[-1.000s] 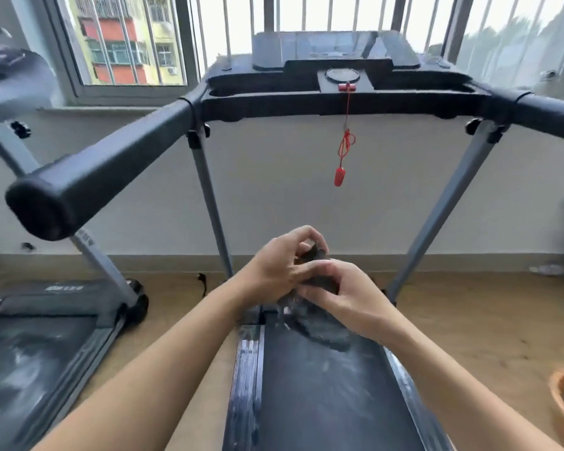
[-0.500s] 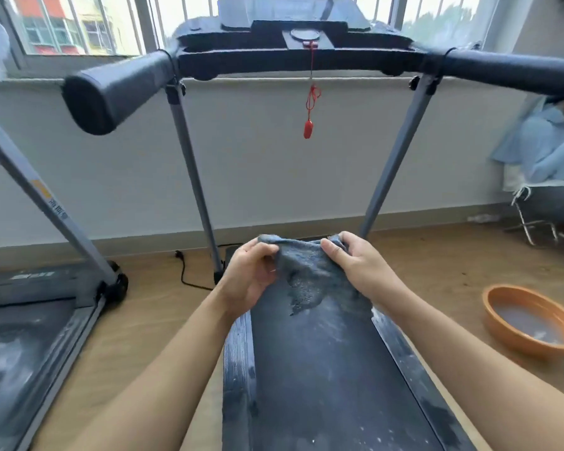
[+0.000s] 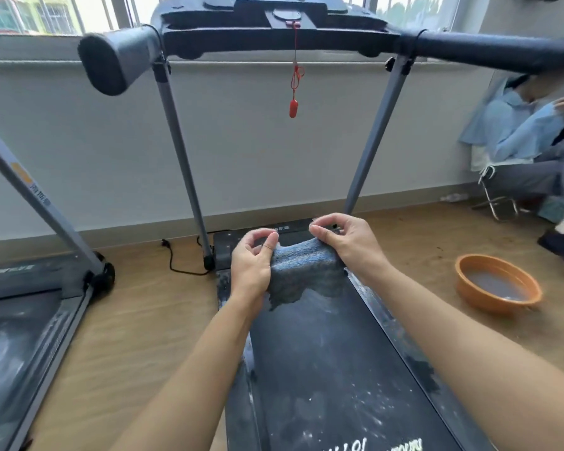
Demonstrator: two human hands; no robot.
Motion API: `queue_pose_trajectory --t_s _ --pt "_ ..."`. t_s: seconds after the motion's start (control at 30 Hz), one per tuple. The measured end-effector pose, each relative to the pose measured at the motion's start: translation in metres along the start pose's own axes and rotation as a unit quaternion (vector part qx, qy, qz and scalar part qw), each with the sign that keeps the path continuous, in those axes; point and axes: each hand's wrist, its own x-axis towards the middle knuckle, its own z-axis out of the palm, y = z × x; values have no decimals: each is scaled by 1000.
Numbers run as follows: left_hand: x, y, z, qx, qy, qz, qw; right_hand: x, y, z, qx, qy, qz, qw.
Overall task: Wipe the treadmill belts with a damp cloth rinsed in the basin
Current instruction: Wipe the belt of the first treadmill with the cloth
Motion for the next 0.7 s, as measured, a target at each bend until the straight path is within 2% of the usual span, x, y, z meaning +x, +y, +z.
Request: queue_pose_trajectory --t_s 0.1,0.2,0.27,0.33,0.5,0.7 --pt "3 4 -11 -14 -60 -4 998 15 2 -3 -16 -71 52 996" --pt "1 -5 -33 70 -118 19 990 19 27 -16 34 -179 145 972" --pt "-7 -19 -49 120 -124 16 985 10 49 -21 94 -235 183 950" --pt "-17 -36 -61 162 -115 21 980 -4 68 -21 93 -260 196 941" --pt "-34 -83 -78 249 -67 52 965 -30 92 -22 45 -210 200 956" --pt "-34 -99 -74 359 -87 91 925 -48 98 -18 -3 -147 163 976"
